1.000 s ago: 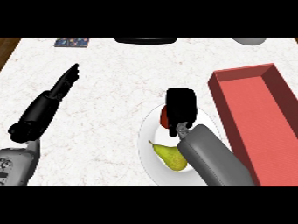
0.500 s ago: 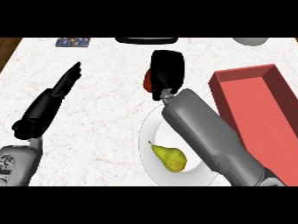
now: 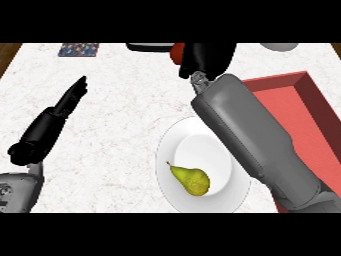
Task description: Pick the bell pepper from the plate and place it in the cardboard box
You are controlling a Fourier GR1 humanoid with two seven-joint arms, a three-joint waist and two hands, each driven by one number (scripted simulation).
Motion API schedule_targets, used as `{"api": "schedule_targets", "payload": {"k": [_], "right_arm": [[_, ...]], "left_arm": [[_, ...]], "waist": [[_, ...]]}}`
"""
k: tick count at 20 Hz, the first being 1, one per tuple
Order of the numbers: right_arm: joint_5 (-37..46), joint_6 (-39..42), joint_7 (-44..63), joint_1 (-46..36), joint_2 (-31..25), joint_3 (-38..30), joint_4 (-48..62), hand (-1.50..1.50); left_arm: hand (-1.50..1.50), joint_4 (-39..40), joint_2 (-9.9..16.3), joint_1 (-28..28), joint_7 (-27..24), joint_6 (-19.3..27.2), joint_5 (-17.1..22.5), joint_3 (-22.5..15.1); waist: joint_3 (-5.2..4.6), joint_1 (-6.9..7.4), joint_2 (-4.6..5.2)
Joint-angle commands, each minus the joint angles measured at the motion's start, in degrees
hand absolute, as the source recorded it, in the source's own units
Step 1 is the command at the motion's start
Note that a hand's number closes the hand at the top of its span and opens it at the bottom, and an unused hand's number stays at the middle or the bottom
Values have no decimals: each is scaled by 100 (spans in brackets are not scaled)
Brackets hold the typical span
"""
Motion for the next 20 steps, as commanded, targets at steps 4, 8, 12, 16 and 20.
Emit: {"api": "schedule_targets", "payload": {"k": [4,8,12,16,20], "right_arm": [[493,-197,861,277,-617,-723,-656,150],[415,-12,602,1000,-1043,-1119,-1299,150],[373,919,455,1216,-1391,-1263,-1644,150],[-584,1544,-225,1627,-1770,-1904,-1456,150],[-1331,2284,-178,1932,-1743,-2324,-1570,150]], "left_arm": [[0,-38,-76,-153,258,91,-12,72],[0,-166,12,18,297,-95,82,102],[0,-67,-161,13,95,103,-176,8],[0,-114,-106,-44,324,1,-90,55],[0,-134,-92,146,57,-78,-53,87]], "waist": [[4,-97,-7],[5,-123,-19],[-1,-83,-2],[2,-124,2],[-2,-96,-2]]}}
